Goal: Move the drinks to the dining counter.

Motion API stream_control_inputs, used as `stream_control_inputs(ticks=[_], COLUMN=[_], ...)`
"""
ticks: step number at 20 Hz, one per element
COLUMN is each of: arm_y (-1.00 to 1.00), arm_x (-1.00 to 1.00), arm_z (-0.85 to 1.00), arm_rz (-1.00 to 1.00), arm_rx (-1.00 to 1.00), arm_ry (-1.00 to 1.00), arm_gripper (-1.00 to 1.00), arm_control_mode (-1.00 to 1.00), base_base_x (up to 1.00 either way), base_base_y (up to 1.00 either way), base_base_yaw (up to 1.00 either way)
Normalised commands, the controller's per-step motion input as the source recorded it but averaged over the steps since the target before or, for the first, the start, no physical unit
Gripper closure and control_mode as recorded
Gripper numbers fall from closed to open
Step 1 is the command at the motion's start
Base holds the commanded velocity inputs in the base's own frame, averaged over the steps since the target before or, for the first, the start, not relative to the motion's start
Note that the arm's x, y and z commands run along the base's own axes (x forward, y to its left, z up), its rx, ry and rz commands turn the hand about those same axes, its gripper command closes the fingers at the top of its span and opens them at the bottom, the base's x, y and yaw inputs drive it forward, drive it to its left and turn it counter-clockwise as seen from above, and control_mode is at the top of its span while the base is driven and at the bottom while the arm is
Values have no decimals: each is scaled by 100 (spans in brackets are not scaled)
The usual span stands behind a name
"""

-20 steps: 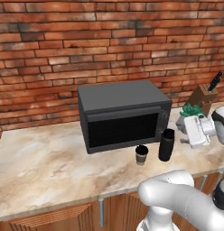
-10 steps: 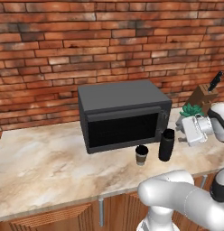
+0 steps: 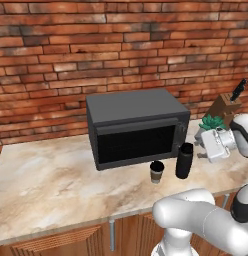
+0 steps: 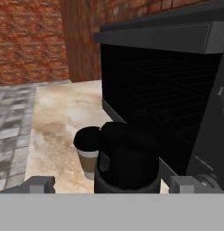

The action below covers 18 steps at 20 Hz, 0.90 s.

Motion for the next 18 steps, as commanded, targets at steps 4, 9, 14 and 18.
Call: stream_control_inputs(ticks=[4,9,14,18], arm_y=[15,4,0,0], arm_x=[0,3,4,3], arm_z=[-6,-5,-3,-2], arm_rz=[0,0,0,0], arm_rx=[0,0,0,0], arm_ry=[0,0,1,2], arm_gripper=[-100,-100,-100,-100], arm_control_mode=[-100,-100,-100,-100], base_base_x=[0,0,0,0], base_base_y=[0,0,0,0], base_base_yaw=[0,0,0,0])
